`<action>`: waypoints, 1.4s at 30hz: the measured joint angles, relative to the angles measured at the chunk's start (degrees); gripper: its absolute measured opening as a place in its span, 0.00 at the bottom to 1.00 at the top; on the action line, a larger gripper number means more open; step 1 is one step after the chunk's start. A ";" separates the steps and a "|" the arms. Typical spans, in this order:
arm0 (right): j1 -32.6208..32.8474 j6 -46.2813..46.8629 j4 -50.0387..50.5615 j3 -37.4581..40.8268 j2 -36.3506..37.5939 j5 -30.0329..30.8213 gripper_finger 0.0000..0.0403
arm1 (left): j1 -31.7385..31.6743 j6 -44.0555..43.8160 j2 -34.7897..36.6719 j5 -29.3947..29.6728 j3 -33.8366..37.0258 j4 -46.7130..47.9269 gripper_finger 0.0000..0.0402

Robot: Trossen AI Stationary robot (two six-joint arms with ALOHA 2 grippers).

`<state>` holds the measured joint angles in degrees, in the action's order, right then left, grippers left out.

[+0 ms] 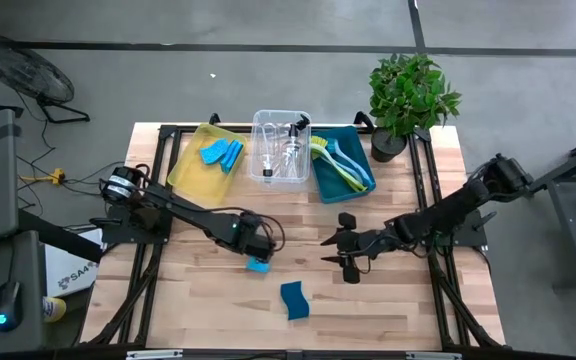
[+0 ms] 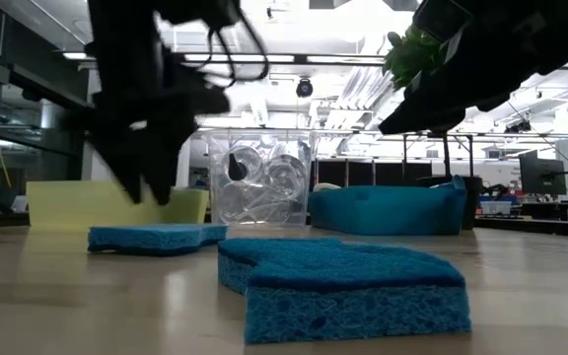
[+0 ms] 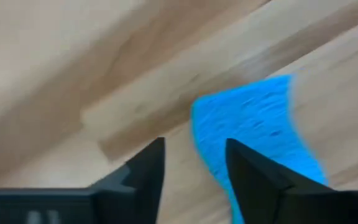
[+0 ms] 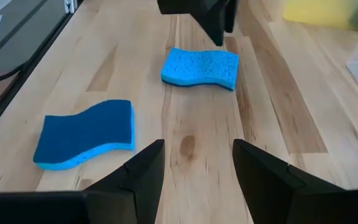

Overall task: Pick & Place Kitchen Sink Supplies
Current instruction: Put the blue sponge into the yellow bin

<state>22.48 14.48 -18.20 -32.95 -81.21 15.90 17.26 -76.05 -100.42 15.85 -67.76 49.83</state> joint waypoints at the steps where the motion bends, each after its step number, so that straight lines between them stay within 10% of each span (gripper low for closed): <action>1: 0.00 0.00 0.20 0.00 0.00 -0.02 0.45 | 0.00 -2.05 0.00 -1.61 0.80 0.15 0.43; 8: 0.00 0.00 1.18 0.00 0.04 -0.02 0.45 | -0.04 -9.32 0.00 -7.60 4.49 -3.56 0.56; 42: 0.00 0.24 2.56 0.02 0.09 0.17 0.45 | -3.01 0.67 -0.02 -12.56 5.59 -20.43 0.56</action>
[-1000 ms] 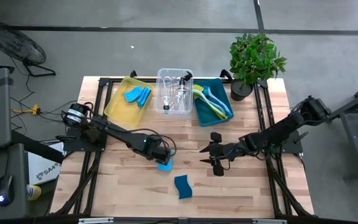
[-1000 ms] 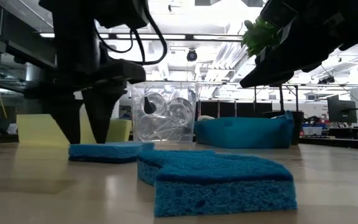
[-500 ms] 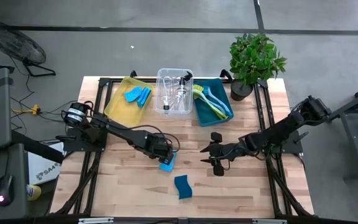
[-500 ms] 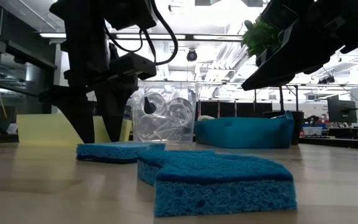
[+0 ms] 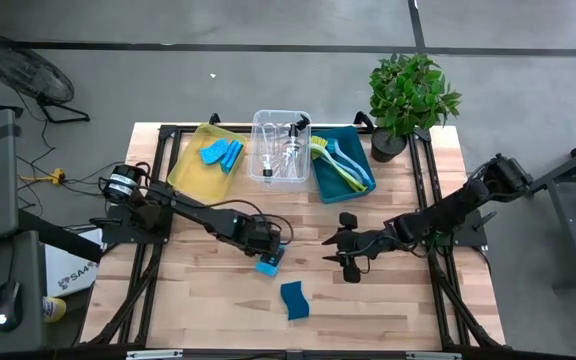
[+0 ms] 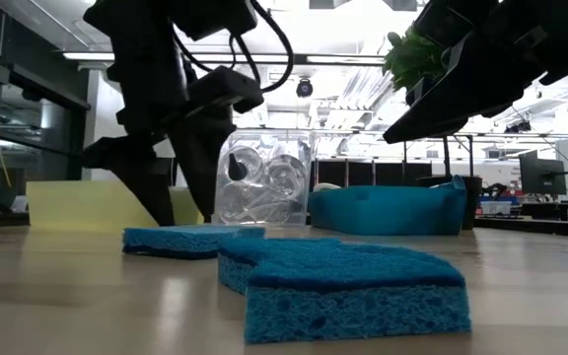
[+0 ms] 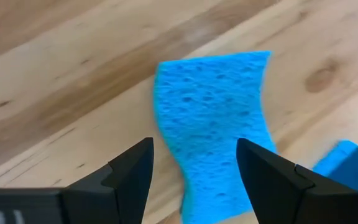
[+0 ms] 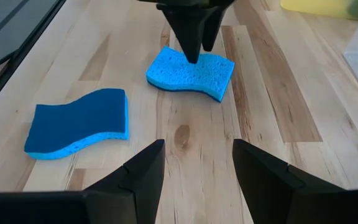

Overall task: Pick & Place Kitchen Sink Supplies
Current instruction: Put the blue sponge into the yellow bin

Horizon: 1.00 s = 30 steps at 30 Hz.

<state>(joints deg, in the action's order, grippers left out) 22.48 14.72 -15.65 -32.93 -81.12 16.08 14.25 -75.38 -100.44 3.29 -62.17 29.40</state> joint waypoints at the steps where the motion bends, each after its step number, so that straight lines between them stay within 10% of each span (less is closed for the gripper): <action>1: 0.00 0.00 -0.01 0.00 0.00 0.00 0.45 | -0.01 -0.55 0.00 0.26 0.00 0.55 0.56; 20: 0.02 0.77 1.08 0.09 0.00 0.06 0.45 | -0.04 -0.96 -4.46 -0.25 -0.21 -2.17 0.55; 30: 0.02 0.85 1.28 0.09 0.00 0.28 0.45 | -0.01 -0.96 -4.63 0.03 -0.07 -0.77 0.23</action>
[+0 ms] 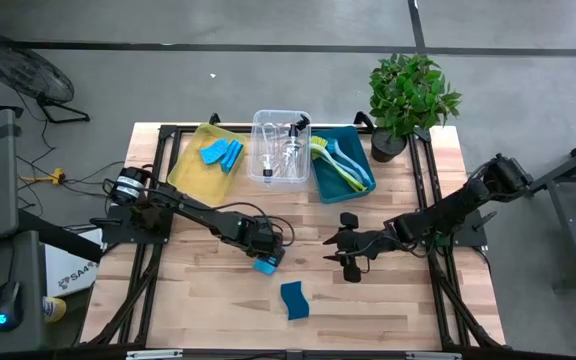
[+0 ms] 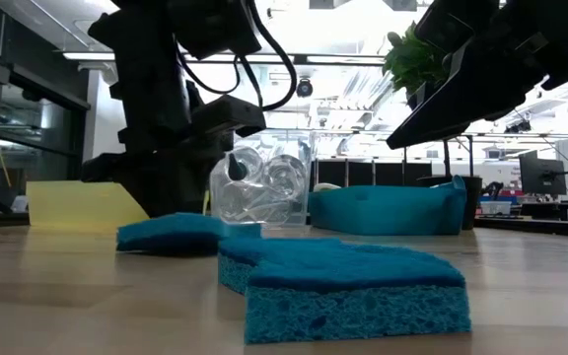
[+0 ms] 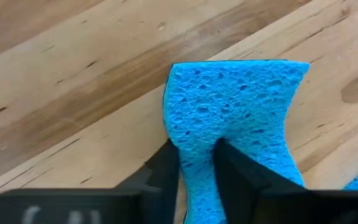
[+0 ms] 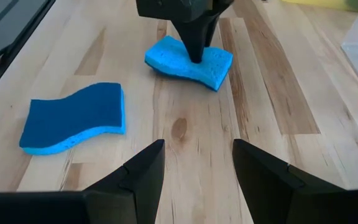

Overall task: Pick & Place Kitchen Sink Supplies
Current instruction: Put the blue sponge into the yellow bin

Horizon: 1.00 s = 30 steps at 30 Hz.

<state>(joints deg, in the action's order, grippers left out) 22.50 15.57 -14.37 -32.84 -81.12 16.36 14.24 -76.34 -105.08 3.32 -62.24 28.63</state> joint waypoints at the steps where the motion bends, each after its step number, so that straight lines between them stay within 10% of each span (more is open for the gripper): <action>1: 0.00 0.02 0.00 0.00 0.00 0.00 0.45 | 0.00 0.05 -0.02 0.03 -0.02 0.15 0.19; 16: -0.01 -0.12 0.00 -0.02 0.00 0.20 0.45 | 0.04 7.56 1.71 3.28 0.10 2.32 0.01; 30: -0.01 -0.44 0.02 -0.09 0.00 2.14 0.45 | 0.02 6.50 3.52 10.36 -10.93 28.71 0.00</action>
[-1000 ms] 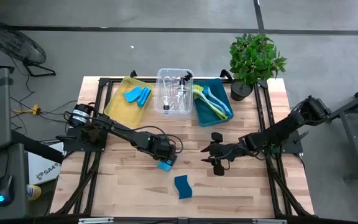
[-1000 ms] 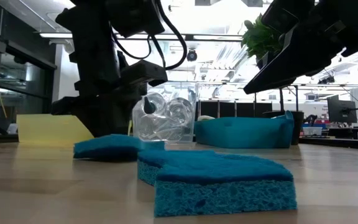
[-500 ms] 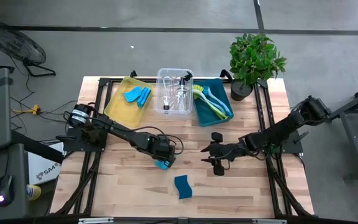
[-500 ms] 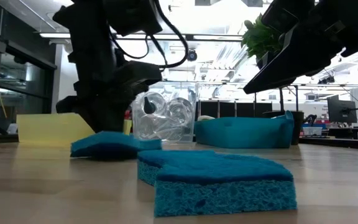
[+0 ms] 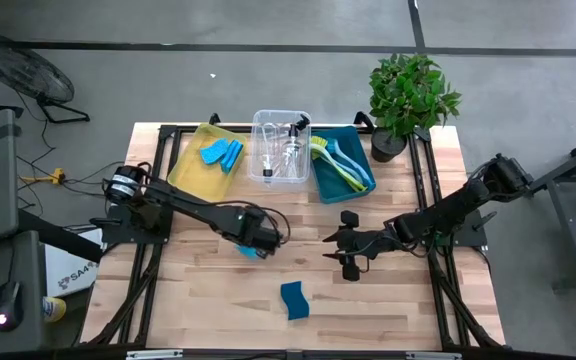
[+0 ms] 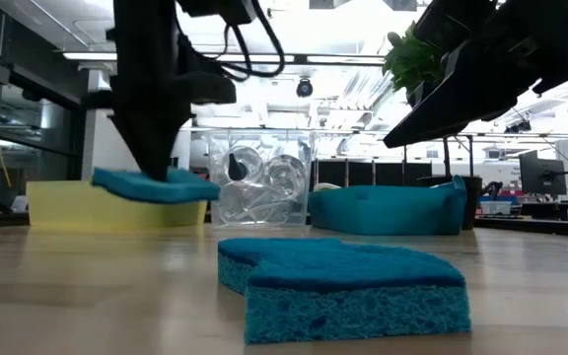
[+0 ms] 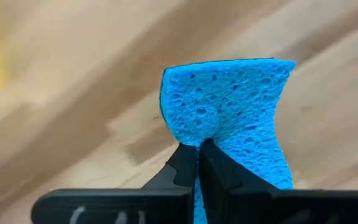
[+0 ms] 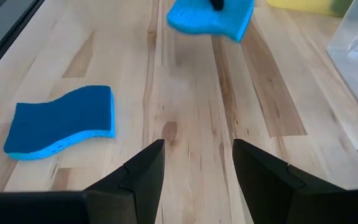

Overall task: Pick & Place Kitchen Sink Supplies
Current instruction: Put the blue sponge into the yellow bin

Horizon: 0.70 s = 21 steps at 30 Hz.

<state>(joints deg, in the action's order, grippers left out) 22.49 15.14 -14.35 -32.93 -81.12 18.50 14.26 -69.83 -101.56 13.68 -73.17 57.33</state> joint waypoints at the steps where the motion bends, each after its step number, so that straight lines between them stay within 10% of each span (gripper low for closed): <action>1: -0.01 0.02 0.02 0.00 0.00 0.00 0.45 | 0.00 -0.74 0.00 0.74 -0.95 2.55 0.00; 21: 0.01 0.24 0.42 0.00 0.00 0.02 0.45 | -4.50 -3.32 0.60 12.50 -12.46 32.60 0.00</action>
<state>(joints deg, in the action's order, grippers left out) 22.50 15.38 -13.93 -32.93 -81.12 18.52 9.76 -73.15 -100.96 26.18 -85.63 89.93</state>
